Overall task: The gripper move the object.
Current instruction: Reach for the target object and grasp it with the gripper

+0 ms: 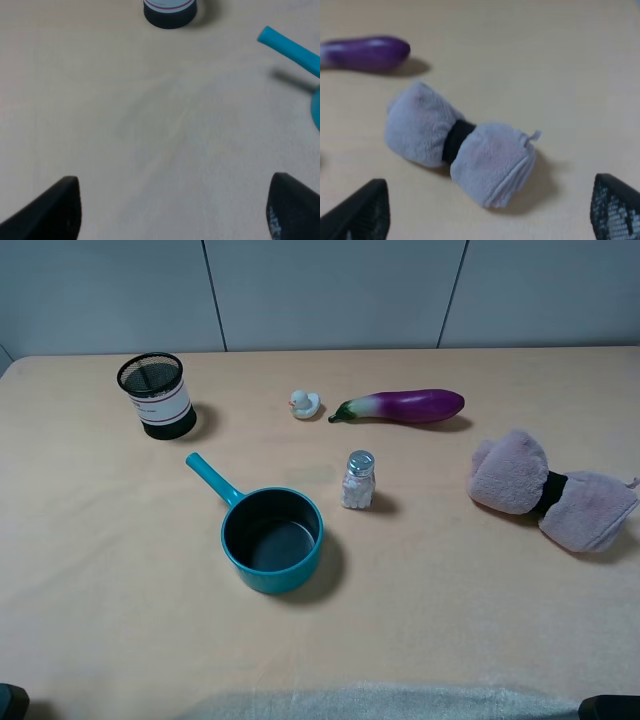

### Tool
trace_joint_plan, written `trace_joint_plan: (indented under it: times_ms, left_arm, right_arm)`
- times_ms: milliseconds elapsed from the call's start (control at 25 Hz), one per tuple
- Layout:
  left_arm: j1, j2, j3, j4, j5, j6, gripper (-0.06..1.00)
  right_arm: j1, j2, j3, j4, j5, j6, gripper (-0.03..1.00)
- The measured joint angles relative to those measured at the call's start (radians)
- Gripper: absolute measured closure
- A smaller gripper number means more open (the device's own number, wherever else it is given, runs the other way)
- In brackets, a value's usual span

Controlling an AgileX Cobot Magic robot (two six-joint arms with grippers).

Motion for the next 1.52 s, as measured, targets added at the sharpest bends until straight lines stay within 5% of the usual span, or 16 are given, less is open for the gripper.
trace_joint_plan:
  times_ms: [280,640,920,1520]
  left_arm:
    - [0.000,0.000,0.000,0.000,0.000,0.000,0.19]
    - [0.000,0.000,0.000,0.000,0.000,0.000,0.19]
    - [0.000,0.000,0.000,0.000,0.000,0.000,0.19]
    - [0.000,0.000,0.000,0.000,0.000,0.000,0.19]
  right_arm:
    - [0.000,0.454,-0.212,-0.004,-0.015,-0.069,0.36]
    - [0.000,0.918,-0.486,-0.008,0.121,-0.356,0.36]
    - [0.000,1.121,-0.502,0.011,0.179,-0.558,0.36]
    - [0.038,1.323,-0.503,0.095,0.122,-0.732,0.36]
